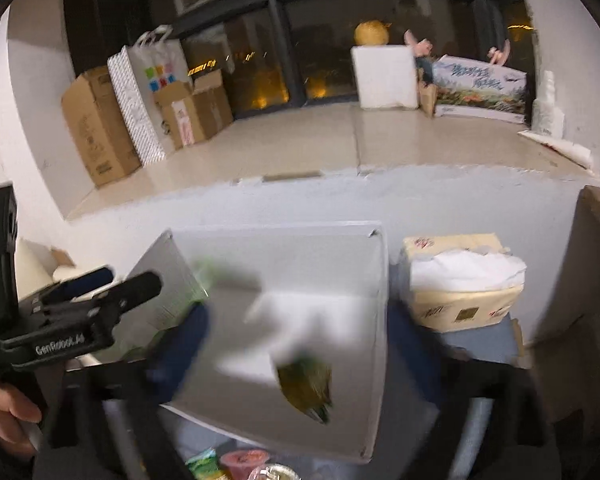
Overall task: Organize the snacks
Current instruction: 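Drop the green stick pack and seaweed pack into the white box with both grippers, then move the right gripper to the large green seaweed bag and grasp it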
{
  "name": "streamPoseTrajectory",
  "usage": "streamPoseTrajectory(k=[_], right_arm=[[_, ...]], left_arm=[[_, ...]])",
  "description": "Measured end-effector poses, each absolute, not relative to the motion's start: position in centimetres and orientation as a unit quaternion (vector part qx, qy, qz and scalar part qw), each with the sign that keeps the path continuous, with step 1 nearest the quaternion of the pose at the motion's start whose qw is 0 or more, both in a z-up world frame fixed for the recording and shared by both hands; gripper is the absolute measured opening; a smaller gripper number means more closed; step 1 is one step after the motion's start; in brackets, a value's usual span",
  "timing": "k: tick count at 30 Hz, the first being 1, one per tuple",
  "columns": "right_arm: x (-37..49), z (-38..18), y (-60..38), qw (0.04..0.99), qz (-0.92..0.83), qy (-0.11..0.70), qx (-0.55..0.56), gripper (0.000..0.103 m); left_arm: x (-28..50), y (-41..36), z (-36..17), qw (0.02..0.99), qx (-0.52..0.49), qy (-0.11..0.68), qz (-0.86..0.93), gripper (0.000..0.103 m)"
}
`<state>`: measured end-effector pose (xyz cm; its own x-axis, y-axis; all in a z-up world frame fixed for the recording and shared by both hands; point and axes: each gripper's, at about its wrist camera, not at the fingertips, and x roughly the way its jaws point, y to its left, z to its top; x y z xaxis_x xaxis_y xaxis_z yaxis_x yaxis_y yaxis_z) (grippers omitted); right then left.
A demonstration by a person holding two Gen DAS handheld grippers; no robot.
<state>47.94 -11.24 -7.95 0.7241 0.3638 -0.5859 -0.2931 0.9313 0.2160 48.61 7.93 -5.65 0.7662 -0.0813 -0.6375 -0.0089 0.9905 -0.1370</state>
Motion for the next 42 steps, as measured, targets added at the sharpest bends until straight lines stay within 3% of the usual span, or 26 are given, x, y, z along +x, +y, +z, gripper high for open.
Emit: streamPoseTrajectory(k=[12,15,21,30,42], right_arm=[[43.6,-7.3,-11.9,0.930,0.191,0.312,0.040,0.103],[40.3,-6.8,-13.0,0.940,0.180,0.289,0.025,0.103],[33.6,-7.7,-15.5,0.930,0.180,0.322,0.004,0.103],[22.8,-10.0,-17.0,0.922,0.212,0.322,-0.012,0.103],[16.4,-14.9,-15.4,0.848,0.336,0.341,-0.227,0.103]], left_arm=[[44.7,7.7,-6.2,0.933,-0.046,0.356,-0.011,0.103],[41.2,7.1,-5.5,0.945,-0.032,0.326,-0.021,0.103],[32.7,5.5,-5.2,0.951,-0.024,0.303,-0.051,0.103],[20.3,2.9,-6.1,0.949,-0.032,0.306,-0.075,0.103],[12.6,0.9,-7.4,0.941,-0.007,0.325,-0.097,0.103]])
